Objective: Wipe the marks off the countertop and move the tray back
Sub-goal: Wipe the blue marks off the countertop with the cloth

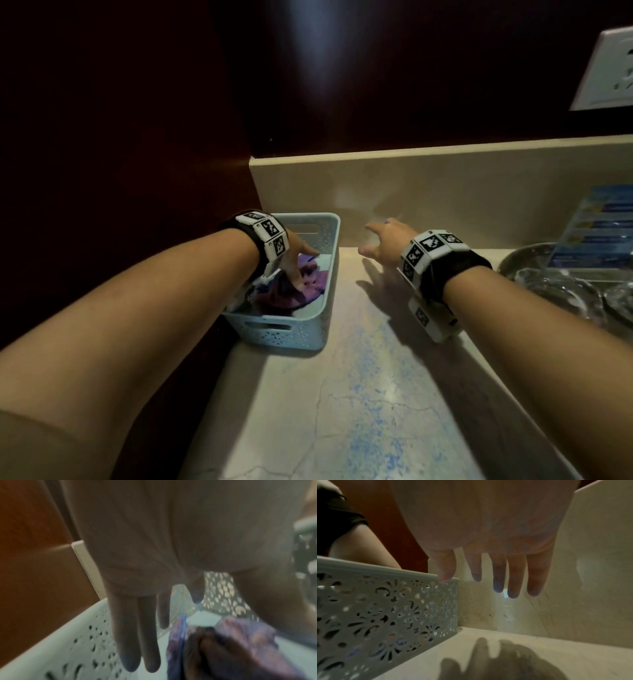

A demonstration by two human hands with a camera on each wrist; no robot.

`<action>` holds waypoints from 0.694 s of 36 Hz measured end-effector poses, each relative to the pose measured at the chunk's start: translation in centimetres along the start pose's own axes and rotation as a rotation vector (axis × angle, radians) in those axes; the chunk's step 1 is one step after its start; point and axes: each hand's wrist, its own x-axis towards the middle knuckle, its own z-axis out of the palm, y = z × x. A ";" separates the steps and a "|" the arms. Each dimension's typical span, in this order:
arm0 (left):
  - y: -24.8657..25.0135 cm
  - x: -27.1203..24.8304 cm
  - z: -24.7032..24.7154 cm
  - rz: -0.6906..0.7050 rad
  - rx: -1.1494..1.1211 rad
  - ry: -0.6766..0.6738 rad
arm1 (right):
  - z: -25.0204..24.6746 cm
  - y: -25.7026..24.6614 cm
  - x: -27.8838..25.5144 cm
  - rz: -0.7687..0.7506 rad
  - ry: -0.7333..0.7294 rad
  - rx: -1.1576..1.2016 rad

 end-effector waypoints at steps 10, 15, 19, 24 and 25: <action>0.5 1.4 0.8 0.039 -0.028 0.013 | 1.1 -0.5 1.0 -0.019 -0.018 0.028; 0.6 1.9 1.6 0.102 -0.054 0.013 | 1.1 -0.5 1.2 -0.024 -0.013 0.040; 0.6 1.7 1.6 0.108 0.000 0.096 | 1.1 -0.1 1.3 -0.014 -0.007 0.046; -0.6 0.3 0.6 0.068 -0.065 0.273 | 0.8 0.0 1.1 0.015 -0.006 0.045; -0.8 -0.1 0.2 0.064 -0.079 0.320 | 0.6 0.0 1.0 0.018 -0.005 0.047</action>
